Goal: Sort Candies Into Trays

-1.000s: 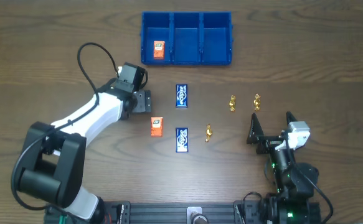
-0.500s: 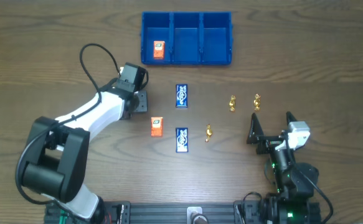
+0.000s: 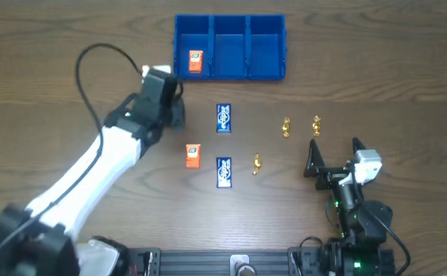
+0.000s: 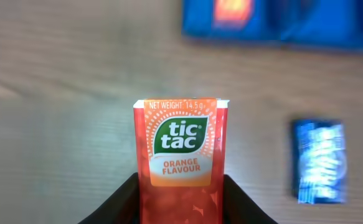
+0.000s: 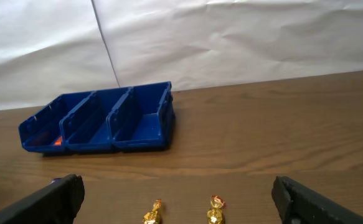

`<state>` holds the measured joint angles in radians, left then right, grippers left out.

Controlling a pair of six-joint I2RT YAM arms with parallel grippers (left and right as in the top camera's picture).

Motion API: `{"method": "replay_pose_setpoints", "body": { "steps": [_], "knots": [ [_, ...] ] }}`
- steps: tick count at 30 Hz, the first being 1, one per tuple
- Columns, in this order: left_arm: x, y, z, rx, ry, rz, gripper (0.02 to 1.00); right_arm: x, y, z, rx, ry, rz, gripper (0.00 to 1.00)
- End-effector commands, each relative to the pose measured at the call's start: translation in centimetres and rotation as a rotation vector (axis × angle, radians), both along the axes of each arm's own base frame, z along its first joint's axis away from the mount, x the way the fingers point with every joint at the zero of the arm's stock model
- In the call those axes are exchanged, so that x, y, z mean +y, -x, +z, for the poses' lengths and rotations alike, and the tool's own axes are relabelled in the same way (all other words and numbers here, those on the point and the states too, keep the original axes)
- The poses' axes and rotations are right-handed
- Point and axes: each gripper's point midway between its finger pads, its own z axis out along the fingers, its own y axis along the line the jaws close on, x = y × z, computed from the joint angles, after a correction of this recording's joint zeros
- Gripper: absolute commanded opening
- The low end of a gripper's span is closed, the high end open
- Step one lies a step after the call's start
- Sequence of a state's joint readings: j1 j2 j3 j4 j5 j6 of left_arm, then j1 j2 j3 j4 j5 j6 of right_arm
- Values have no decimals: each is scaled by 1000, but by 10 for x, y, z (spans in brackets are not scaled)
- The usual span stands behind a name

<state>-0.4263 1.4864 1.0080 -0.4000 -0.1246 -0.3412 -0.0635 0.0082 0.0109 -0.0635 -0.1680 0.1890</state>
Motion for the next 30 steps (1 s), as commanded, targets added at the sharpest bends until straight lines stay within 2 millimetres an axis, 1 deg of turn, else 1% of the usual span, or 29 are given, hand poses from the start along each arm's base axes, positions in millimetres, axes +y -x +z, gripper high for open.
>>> {"method": "replay_pose_setpoints", "body": {
  "steps": [1, 2, 3, 5, 7, 9, 11, 12, 15, 17, 19, 21, 26, 29, 30],
  "knots": [
    [-18, -44, 115, -243, 24, 44, 303, -1, 0, -1, -2, 12, -2, 1000],
    [-23, -58, 130, -256, 18, 37, 303, -1, 0, -1, -2, 12, -2, 998],
    [-27, -74, 137, -251, 4, 32, 303, -1, 0, -1, -2, 12, -2, 1000],
    [-31, -94, 136, -220, -14, 40, 305, -1, 0, -1, -2, 12, -2, 998],
    [-37, -114, 125, -169, -34, 41, 305, -1, 0, -1, -2, 12, -2, 998],
    [-43, -136, 99, -96, -50, 35, 308, -1, 0, -1, -2, 12, -2, 1000],
    [-48, -147, 78, -56, -36, 25, 310, -1, 0, -1, -2, 12, -2, 1000],
    [-49, -153, 63, -26, -23, 20, 314, -1, 0, -1, -2, 12, -2, 1000],
    [-48, -160, 37, 28, 5, 18, 323, -1, 0, -1, -2, 12, -2, 998],
    [-44, -163, 27, 44, 0, 24, 325, -1, 0, -1, -2, 12, -2, 998],
    [-44, -165, 21, 50, -3, 25, 327, -1, 0, -1, -2, 12, -2, 1000],
    [-44, -166, 18, 52, -6, 23, 329, -1, 0, -1, -2, 12, -3, 998],
    [-49, -169, 21, 35, 14, 6, 356, -1, 0, -1, -2, 12, -2, 1000],
    [-51, -166, 21, 49, 23, -2, 704, -1, 0, -1, -2, 12, -2, 998],
    [-51, -163, 24, 51, 24, -5, 759, -1, 0, -1, -2, 12, -2, 1000]
  ]
}}
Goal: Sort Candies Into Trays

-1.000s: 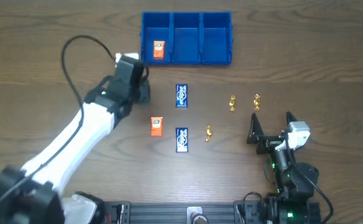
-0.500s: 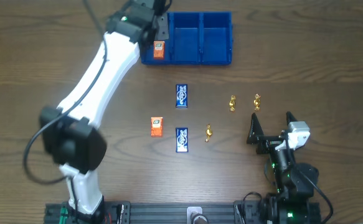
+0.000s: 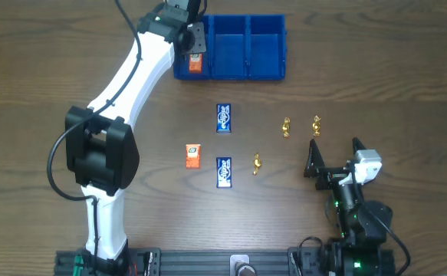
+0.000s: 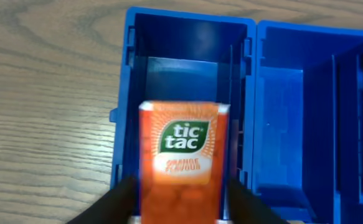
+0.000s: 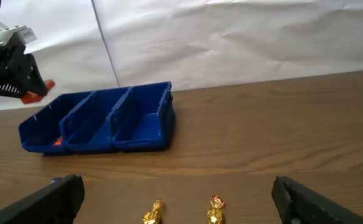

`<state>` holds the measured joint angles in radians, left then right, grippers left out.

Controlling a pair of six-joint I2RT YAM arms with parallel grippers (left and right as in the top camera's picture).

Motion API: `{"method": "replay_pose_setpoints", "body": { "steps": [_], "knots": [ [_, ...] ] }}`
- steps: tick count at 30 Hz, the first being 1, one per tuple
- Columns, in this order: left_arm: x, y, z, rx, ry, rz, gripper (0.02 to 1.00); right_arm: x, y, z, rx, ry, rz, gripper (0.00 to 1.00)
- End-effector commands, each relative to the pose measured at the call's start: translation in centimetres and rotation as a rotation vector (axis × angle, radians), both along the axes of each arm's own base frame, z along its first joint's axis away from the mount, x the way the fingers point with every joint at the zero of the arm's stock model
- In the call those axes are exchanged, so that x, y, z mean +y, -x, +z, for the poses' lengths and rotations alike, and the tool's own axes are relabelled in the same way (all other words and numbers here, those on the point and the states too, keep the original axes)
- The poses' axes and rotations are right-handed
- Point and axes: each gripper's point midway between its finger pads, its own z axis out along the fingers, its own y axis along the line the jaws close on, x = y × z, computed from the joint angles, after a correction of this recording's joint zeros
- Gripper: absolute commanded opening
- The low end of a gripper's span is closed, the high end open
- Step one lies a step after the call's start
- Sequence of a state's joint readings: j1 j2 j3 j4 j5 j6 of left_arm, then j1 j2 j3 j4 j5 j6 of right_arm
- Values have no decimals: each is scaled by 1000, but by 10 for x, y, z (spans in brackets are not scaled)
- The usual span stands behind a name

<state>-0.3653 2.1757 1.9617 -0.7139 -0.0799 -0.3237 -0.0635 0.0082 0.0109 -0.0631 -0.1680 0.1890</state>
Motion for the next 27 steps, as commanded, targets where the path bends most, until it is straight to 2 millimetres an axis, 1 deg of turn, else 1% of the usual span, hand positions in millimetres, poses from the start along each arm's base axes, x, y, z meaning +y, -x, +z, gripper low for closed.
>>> {"method": "replay_pose_setpoints", "body": {
  "steps": [1, 3, 5, 6, 7, 8, 9, 10, 12, 13, 15, 16, 18, 19, 21, 22, 24, 27],
  "knots": [
    [-7, 6, 19, -11, 19, -33, 807, -1, 0, -1, -1, 12, -2, 998],
    [-9, 26, 52, -59, 18, -39, 831, -1, 0, -1, -1, 12, -2, 1000],
    [-11, 64, 89, -120, 35, -53, 831, -1, 0, -1, -1, 12, -2, 1000],
    [-10, 81, 99, -140, 43, -55, 833, -1, 0, -1, -2, 12, -2, 998],
    [-9, 108, 109, -162, 56, -57, 836, -1, 0, -1, -1, 12, -2, 998],
    [-8, 127, 110, -169, 63, -56, 836, -1, 0, -1, -2, 12, -2, 1000],
    [-7, 145, 106, -164, 71, -57, 836, -1, 0, -1, -1, 12, -2, 1000],
    [-7, 163, 99, -152, 78, -56, 838, -1, 0, -1, -1, 12, -2, 998],
    [-7, 196, 75, -104, 76, -63, 847, -1, 0, -1, -2, 12, -3, 1000],
    [-7, 214, 56, -64, 74, -62, 847, -1, 0, -1, -1, 12, -2, 998],
    [-8, 238, 24, 5, 60, -60, 844, -1, 0, -1, -1, 12, -2, 1000],
    [-6, 250, 4, 43, 40, -47, 844, -1, 0, -1, -2, 12, -2, 1000],
    [-4, 265, -27, 92, 15, -30, 840, -1, 0, -1, -1, 12, -2, 998],
    [-3, 270, -39, 114, 8, -20, 840, -1, 0, -1, -1, 12, -2, 998],
    [4, 281, -70, 172, -18, 19, 833, -1, 0, -1, -1, 12, -2, 1000],
    [7, 285, -80, 193, -32, 33, 829, -1, 0, -1, -1, 12, -2, 998],
    [8, 287, -95, 219, -49, 44, 820, -1, 0, -1, -1, 12, -3, 998],
    [4, 282, -106, 224, -52, 44, 809, -1, 0, -1, -1, 12, -2, 998]
  ]
}}
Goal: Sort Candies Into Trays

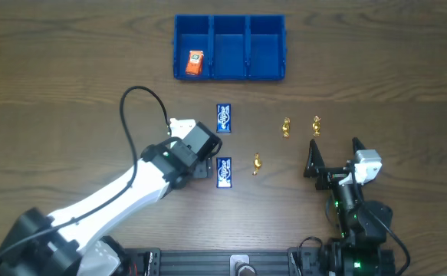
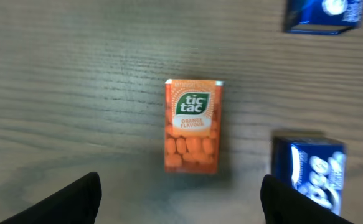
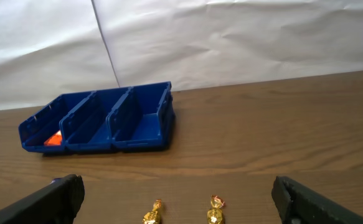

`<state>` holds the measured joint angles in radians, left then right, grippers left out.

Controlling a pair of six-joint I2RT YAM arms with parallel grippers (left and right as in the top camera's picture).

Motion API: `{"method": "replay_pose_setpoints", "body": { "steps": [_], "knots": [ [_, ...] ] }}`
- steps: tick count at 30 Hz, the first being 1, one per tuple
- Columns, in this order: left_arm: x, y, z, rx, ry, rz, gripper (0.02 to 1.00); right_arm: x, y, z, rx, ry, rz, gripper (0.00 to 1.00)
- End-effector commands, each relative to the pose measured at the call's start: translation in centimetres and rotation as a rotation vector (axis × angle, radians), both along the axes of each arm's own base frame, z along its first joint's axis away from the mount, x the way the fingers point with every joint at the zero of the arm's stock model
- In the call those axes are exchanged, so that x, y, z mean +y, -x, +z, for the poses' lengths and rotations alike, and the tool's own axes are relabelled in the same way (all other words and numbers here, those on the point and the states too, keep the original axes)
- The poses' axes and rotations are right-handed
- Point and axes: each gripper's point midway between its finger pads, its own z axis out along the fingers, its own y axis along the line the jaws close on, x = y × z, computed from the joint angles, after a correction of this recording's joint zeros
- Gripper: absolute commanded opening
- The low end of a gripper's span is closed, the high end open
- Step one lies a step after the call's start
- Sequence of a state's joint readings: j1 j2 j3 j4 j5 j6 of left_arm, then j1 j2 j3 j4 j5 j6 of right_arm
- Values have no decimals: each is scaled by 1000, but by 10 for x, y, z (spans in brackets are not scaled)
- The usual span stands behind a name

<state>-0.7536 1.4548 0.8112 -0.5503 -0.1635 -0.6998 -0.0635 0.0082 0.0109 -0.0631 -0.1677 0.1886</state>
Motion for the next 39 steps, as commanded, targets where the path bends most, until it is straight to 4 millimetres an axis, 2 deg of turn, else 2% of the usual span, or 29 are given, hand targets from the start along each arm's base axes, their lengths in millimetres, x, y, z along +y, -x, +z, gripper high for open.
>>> {"method": "replay_pose_setpoints", "body": {
  "steps": [1, 10, 17, 21, 25, 29, 31, 34, 36, 39],
  "knots": [
    [-2, -7, -26, 14, -17, 57, 805, -1, 0, -1, -1, 11, -2, 998],
    [-6, -11, -51, 42, -35, 58, 761, -1, 0, -1, -1, 11, -2, 1000],
    [-3, -15, -54, 54, -29, 50, 682, -1, 0, -1, -2, 11, -2, 998],
    [-2, -17, -55, 58, -23, 47, 592, -1, 0, -1, -2, 11, -2, 1000],
    [-5, -18, -54, 54, -17, 30, 432, -1, 0, -1, -2, 11, -2, 998],
    [-7, -19, -53, 51, -4, 26, 351, -1, 0, -1, -2, 11, -2, 1000],
    [-10, -22, -43, 26, 18, 25, 327, -1, 0, -1, -2, 11, -2, 1000],
    [-14, -36, -11, -67, 62, 36, 312, -1, 0, -1, -2, 11, -2, 998],
    [-14, -54, 35, -181, 83, 36, 303, -1, 0, -1, -2, 11, -2, 998],
    [-9, -85, 117, -352, 77, 45, 305, -1, 0, -1, -2, 11, -2, 998]
  ]
}}
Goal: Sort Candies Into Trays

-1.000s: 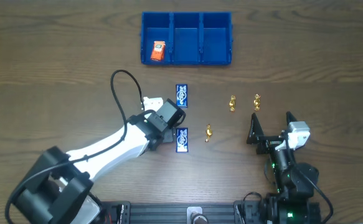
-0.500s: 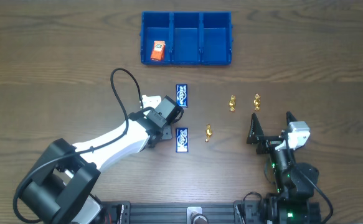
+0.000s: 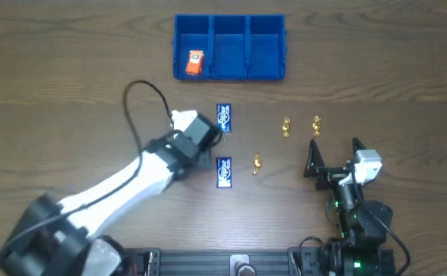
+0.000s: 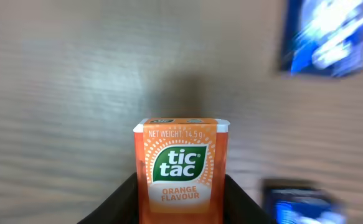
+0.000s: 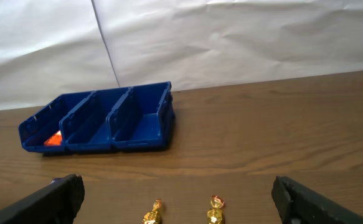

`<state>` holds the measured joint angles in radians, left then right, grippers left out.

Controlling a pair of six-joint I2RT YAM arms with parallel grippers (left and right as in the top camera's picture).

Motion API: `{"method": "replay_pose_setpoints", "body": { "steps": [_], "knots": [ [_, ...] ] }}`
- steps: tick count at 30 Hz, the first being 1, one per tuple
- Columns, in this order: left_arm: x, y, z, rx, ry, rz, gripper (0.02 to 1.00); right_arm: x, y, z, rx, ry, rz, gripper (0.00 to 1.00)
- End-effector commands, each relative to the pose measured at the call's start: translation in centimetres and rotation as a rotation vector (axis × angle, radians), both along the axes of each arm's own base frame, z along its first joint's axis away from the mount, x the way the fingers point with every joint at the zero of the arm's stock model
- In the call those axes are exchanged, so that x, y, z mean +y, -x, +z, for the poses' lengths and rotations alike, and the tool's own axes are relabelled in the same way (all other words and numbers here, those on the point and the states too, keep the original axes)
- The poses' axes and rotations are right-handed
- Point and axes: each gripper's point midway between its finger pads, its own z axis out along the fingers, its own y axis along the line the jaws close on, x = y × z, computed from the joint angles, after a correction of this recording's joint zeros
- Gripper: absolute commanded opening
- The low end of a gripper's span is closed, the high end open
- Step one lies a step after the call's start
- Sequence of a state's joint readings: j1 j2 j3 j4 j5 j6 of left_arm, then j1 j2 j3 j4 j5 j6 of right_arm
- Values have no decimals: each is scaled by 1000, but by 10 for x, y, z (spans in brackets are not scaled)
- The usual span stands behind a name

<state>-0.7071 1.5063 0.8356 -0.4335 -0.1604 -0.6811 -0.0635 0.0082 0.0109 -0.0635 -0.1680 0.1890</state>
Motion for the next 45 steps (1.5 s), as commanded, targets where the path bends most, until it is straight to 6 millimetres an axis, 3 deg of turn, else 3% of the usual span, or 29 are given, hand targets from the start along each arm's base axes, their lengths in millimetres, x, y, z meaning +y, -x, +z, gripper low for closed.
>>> {"method": "replay_pose_setpoints", "body": {
  "steps": [1, 3, 5, 8, 10, 13, 20, 23, 27, 30, 33, 34, 36, 38, 41, 42, 43, 45],
  "knots": [
    [2, -70, 152, -356, 11, 23, 303, -1, 0, -1, -2, 12, -3, 998],
    [2, -99, 198, -438, 0, 7, 301, -1, 0, -1, -2, 12, -2, 998],
    [4, -129, 224, -466, -4, 1, 301, -1, 0, -1, -2, 12, -2, 1000],
    [6, -172, 234, -451, -9, -17, 301, -1, 0, -1, -2, 12, -2, 998],
    [2, -201, 221, -411, 7, -37, 303, -1, 0, -1, -2, 12, -2, 998],
    [-4, -229, 184, -336, 28, -59, 308, -1, 0, -1, -2, 12, -2, 998],
    [-2, -249, 94, -180, -14, -92, 312, -1, 0, -1, -2, 12, -2, 998],
    [-2, -250, 81, -157, -26, -98, 316, -1, 0, -1, -2, 12, -3, 998],
    [2, -252, 78, -156, -36, -93, 380, -1, 0, -1, -2, 12, -2, 1000],
    [12, -258, 80, -167, -33, -73, 518, -1, 0, -1, -2, 12, -3, 1000],
    [21, -260, 85, -171, -15, -43, 748, -1, 0, -1, -2, 12, -3, 998],
    [22, -258, 94, -177, 4, -43, 816, -1, 0, -1, -2, 12, -3, 998],
    [28, -251, 126, -216, 14, -37, 822, -1, 0, -1, -2, 12, -2, 998],
    [37, -235, 187, -320, 7, -24, 825, -1, 0, -1, -2, 12, -2, 1000],
    [55, -185, 299, -556, 1, -22, 840, -1, 0, -1, -2, 12, -3, 998],
    [62, -173, 319, -604, 3, -17, 847, -1, 0, -1, -2, 12, -2, 998],
    [74, -150, 351, -693, 8, -11, 858, -1, 0, -1, -2, 12, -3, 996],
    [96, -113, 389, -827, 20, 1, 897, -1, 0, -1, -2, 12, -2, 998]
  ]
}}
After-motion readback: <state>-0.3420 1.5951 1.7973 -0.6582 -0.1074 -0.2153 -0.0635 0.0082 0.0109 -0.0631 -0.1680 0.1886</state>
